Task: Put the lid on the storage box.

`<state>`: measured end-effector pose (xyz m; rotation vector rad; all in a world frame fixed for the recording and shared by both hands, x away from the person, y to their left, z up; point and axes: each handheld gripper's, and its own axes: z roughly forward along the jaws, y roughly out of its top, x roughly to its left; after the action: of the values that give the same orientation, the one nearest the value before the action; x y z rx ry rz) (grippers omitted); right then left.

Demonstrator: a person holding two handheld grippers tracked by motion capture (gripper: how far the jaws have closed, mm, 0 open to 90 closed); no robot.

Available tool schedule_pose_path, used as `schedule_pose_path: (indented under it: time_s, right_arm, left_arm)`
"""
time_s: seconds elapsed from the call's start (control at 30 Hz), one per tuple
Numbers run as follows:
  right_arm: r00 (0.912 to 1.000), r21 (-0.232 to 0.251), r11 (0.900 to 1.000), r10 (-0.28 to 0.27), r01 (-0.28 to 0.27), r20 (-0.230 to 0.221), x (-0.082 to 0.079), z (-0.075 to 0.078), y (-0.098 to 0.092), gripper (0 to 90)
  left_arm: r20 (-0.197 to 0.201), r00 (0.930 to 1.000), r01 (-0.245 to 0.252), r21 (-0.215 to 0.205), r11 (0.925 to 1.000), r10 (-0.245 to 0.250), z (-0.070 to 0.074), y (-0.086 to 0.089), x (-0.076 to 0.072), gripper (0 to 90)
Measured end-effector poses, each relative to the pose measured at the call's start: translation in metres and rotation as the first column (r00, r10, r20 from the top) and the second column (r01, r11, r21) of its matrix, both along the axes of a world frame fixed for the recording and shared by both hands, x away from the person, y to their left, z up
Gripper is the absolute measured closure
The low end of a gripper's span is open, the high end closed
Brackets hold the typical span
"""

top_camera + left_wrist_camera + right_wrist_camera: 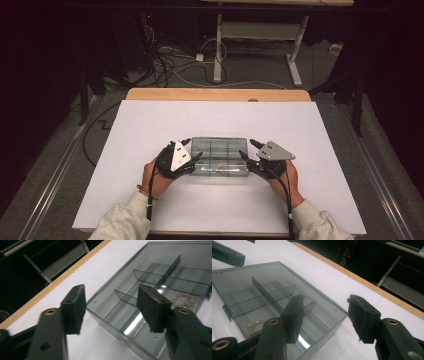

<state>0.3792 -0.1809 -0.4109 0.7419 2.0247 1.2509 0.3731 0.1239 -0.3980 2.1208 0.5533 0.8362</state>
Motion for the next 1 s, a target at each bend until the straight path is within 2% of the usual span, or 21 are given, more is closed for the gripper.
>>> schedule_pose_path:
  time_s: [0.23, 0.3, 0.37, 0.47, 0.6, 1.0]
  right_arm:
    - [0.9999, 0.016, 1.000, 0.013, -0.012, -0.012, 0.0002, 0.0003, 0.0004, 35.2]
    - [0.9996, -0.002, 1.000, 0.018, -0.018, -0.023, -0.0001, 0.0000, 0.0026, 28.4]
    - [0.9991, 0.017, 1.000, 0.025, -0.024, -0.036, 0.0005, 0.0001, 0.0031, 22.6]
    - [0.9989, 0.030, 0.999, 0.025, -0.024, -0.040, 0.0009, 0.0010, 0.0031, 16.9]
    - [0.9984, 0.055, 0.998, 0.036, -0.033, -0.044, 0.0014, 0.0020, 0.0013, 16.3]
    - [0.9967, 0.022, 0.998, 0.066, -0.065, -0.047, -0.0005, 0.0044, 0.0035, 16.5]
  left_arm:
    - [-0.010, 0.9999, 0.003, -0.008, 1.0000, -0.003, -0.0008, -0.0007, 0.0006, 25.6]
    - [-0.011, 0.9999, 0.006, -0.014, 0.9999, -0.007, -0.0007, -0.0004, 0.0005, 22.9]
    - [-0.024, 0.9996, 0.012, -0.004, 0.9999, -0.012, -0.0014, -0.0009, 0.0013, 18.4]
    - [-0.039, 0.9989, 0.027, -0.004, 0.9996, -0.027, -0.0022, -0.0010, 0.0016, 18.3]
    - [-0.048, 0.9986, 0.023, -0.008, 0.9997, -0.024, -0.0024, -0.0017, 0.0018, 15.4]
    - [-0.069, 0.9970, 0.036, 0.033, 0.9988, -0.034, 0.0002, -0.0031, 0.0013, 15.4]
